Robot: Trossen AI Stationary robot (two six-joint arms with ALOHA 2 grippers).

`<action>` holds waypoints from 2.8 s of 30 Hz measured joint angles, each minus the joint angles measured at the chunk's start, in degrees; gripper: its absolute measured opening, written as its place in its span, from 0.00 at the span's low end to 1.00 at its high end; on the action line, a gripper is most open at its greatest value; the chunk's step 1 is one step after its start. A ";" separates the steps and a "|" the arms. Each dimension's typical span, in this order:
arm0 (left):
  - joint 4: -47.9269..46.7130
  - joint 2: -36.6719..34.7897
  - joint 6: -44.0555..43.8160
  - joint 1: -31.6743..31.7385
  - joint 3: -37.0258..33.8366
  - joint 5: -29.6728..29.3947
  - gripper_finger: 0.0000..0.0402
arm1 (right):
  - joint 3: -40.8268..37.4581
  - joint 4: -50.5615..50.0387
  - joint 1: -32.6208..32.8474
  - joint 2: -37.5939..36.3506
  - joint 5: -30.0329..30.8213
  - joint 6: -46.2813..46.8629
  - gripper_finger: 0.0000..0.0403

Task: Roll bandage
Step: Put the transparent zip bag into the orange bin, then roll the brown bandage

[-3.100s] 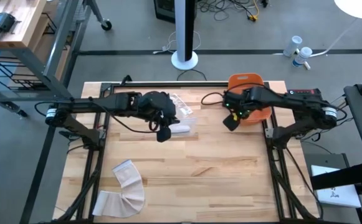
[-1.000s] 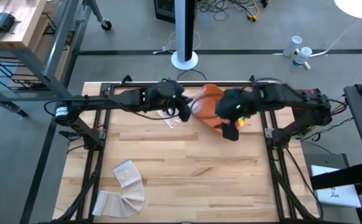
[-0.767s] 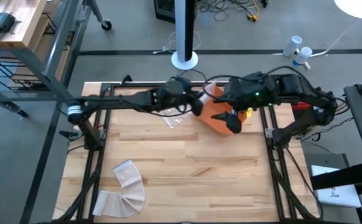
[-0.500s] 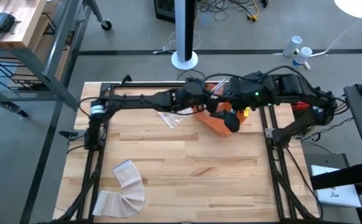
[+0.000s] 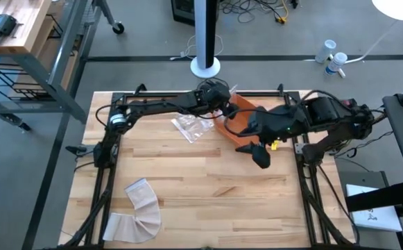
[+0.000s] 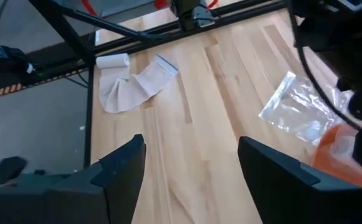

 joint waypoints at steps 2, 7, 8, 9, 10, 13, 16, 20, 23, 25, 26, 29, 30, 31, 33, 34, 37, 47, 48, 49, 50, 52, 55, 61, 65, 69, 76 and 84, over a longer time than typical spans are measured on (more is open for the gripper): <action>0.07 0.00 0.00 0.84 -0.61 0.14 0.00 | 0.04 0.00 0.90 -0.06 0.39 1.48 0.62; -0.64 -0.02 0.11 2.39 -1.14 1.84 0.08 | 0.13 -0.17 2.97 -0.78 1.29 3.68 0.61; -0.57 -0.02 0.43 2.64 -1.14 2.67 0.11 | 0.13 -0.45 3.21 -0.90 1.32 3.83 0.60; -0.57 -0.09 0.59 2.87 -1.14 3.32 0.14 | 0.13 -0.66 3.38 -0.94 1.34 4.02 0.60; -0.65 -0.11 0.72 3.05 -1.14 3.61 0.17 | 0.13 -0.82 3.42 -0.94 1.30 4.16 0.60; -2.79 -0.14 1.10 3.73 -0.92 5.03 0.25 | 0.13 -1.74 3.56 -0.95 1.31 4.67 0.59; -6.07 -1.40 5.23 4.24 -0.20 6.16 0.33 | 0.13 -1.70 4.52 -1.67 1.41 4.84 0.61; -12.39 -5.86 11.40 4.11 1.24 7.88 0.38 | 0.13 -1.74 4.98 -3.29 1.28 5.81 0.62; -17.94 -10.36 12.49 3.29 1.36 9.10 0.39 | 0.13 -1.79 5.02 -4.32 1.67 5.68 0.62; -22.01 -13.76 12.14 2.77 1.24 9.11 0.39 | 0.15 -1.73 5.03 -4.93 2.00 4.90 0.60; -24.14 -15.33 11.87 2.41 1.24 9.13 0.38 | 0.15 -1.83 5.05 -5.07 2.25 4.57 0.60; -31.67 -19.97 9.78 1.39 1.24 9.15 0.38 | 0.12 -1.85 5.04 -5.20 2.74 3.14 0.58; -34.97 -21.44 8.19 1.08 1.22 9.37 0.38 | 0.08 -1.70 5.03 -5.16 2.79 2.75 0.57; -37.87 -22.63 6.16 0.46 0.95 9.67 0.39 | 0.07 -1.78 5.03 -5.02 2.81 2.25 0.56; -42.69 -25.13 1.66 -0.92 -0.10 12.21 0.39 | 0.03 -1.67 5.03 -4.51 2.94 0.90 0.55; -44.85 -26.37 -0.27 -1.71 -0.99 14.89 0.40 | -0.10 -1.76 5.03 -4.27 3.37 0.29 0.55; -49.58 -29.97 -4.40 -5.54 -4.70 23.86 0.40 | -1.13 -1.72 5.05 -2.99 5.97 -0.21 0.53; -50.35 -41.20 -26.17 -30.32 -27.15 38.90 0.43 | -9.78 -1.33 11.00 0.59 11.39 5.75 0.51; -50.34 -41.75 -30.38 -33.17 -29.24 38.89 0.45 | -10.36 -1.24 12.36 1.12 12.50 6.55 0.50; -49.78 -42.26 -34.36 -35.99 -31.21 38.90 0.46 | -10.84 -1.27 13.67 1.70 13.58 7.60 0.50; -48.99 -42.72 -38.39 -38.83 -32.93 38.89 0.48 | -11.16 -1.23 14.97 2.44 14.51 8.63 0.50; -47.54 -43.19 -45.72 -44.12 -35.97 38.81 0.52 | -11.48 -0.52 17.53 4.19 16.06 11.64 0.49; -44.31 -43.17 -54.20 -51.05 -39.17 38.84 0.57 | -11.46 1.41 20.98 7.03 16.30 16.83 0.49; -35.71 -42.93 -60.50 -58.19 -45.32 46.76 0.60 | -9.39 1.82 27.47 13.14 16.58 27.84 0.50; -28.85 -42.93 -64.17 -59.54 -49.70 49.11 0.60 | -9.25 1.87 29.56 16.39 17.94 33.59 0.50; -23.20 -42.93 -68.42 -59.71 -53.54 51.17 0.60 | -9.25 1.71 29.93 18.74 16.74 37.09 0.50; -20.36 -42.93 -71.73 -59.71 -60.90 56.97 0.60 | -9.25 1.73 30.06 19.37 14.76 36.88 0.57; -7.09 -42.93 -76.85 -59.49 -70.35 64.22 0.60 | -9.25 1.07 29.62 19.08 14.74 30.59 0.67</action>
